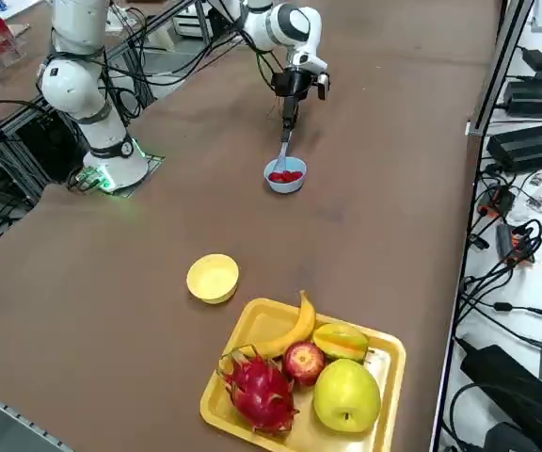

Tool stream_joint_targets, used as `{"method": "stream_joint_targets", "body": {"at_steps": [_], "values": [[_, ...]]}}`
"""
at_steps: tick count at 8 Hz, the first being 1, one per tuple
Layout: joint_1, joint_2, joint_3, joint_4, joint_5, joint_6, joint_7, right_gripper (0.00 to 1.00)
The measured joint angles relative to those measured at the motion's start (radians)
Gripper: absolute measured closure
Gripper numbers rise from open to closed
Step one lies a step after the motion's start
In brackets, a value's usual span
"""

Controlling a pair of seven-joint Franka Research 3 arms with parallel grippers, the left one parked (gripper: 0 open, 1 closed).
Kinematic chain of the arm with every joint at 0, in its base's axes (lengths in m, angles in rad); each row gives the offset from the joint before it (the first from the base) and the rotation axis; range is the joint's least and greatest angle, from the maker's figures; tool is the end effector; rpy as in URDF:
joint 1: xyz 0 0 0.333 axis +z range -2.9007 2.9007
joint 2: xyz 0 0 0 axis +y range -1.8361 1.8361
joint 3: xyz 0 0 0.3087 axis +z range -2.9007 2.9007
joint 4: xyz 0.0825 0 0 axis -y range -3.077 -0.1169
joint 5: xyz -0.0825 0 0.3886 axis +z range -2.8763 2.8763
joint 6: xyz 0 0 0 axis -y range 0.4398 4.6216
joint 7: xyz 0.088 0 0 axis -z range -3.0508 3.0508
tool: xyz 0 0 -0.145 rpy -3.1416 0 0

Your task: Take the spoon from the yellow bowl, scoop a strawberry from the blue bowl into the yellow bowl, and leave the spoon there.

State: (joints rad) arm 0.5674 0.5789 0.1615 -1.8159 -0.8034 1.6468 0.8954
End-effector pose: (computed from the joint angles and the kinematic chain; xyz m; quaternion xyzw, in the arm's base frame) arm 0.4828 0.2968 0.1748 0.8861 0.0989 -0.0019 0.4529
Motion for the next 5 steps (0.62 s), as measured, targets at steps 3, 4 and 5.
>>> {"method": "stream_joint_targets", "body": {"at_steps": [3, 4, 5], "values": [[0.021, 0.041, 0.0, 0.036, -0.018, -0.042, 0.011, 0.89], [0.026, 0.051, 0.0, 0.043, -0.028, -0.054, 0.012, 0.89], [0.031, 0.061, 0.0, 0.048, -0.037, -0.066, 0.012, 0.89]]}}
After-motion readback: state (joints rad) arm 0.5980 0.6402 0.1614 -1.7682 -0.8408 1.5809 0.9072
